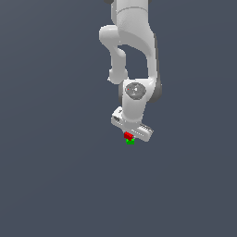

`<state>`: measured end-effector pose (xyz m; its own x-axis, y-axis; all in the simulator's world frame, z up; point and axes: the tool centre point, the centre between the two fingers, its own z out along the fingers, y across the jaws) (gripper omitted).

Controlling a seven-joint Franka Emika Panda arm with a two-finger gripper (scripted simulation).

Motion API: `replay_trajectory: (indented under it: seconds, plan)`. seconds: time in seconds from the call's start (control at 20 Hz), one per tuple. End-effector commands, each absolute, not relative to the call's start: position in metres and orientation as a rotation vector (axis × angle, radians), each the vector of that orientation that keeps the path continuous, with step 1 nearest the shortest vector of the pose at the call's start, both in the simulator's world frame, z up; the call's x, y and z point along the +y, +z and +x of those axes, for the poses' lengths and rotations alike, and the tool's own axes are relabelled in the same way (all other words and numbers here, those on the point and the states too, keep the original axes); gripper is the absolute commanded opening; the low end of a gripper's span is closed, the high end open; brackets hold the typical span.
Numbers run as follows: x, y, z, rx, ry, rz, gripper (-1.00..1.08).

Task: Stack the red cube on top of the green cube.

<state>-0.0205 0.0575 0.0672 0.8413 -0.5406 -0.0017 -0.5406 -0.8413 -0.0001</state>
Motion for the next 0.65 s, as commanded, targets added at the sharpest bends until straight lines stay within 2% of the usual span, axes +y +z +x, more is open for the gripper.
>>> replay_trajectory:
  seconds: [0.0, 0.1, 0.15, 0.6]
  plan:
    - [0.0628, 0.0653, -0.0176, 0.888, 0.000, -3.013, -1.00]
    - [0.0639, 0.0649, -0.0170, 0.888, 0.000, -3.013, -1.00]
    - [0.0639, 0.0649, -0.0170, 0.888, 0.000, -3.013, 1.00]
    - [0.0639, 0.0649, -0.0170, 0.888, 0.000, -3.013, 1.00]
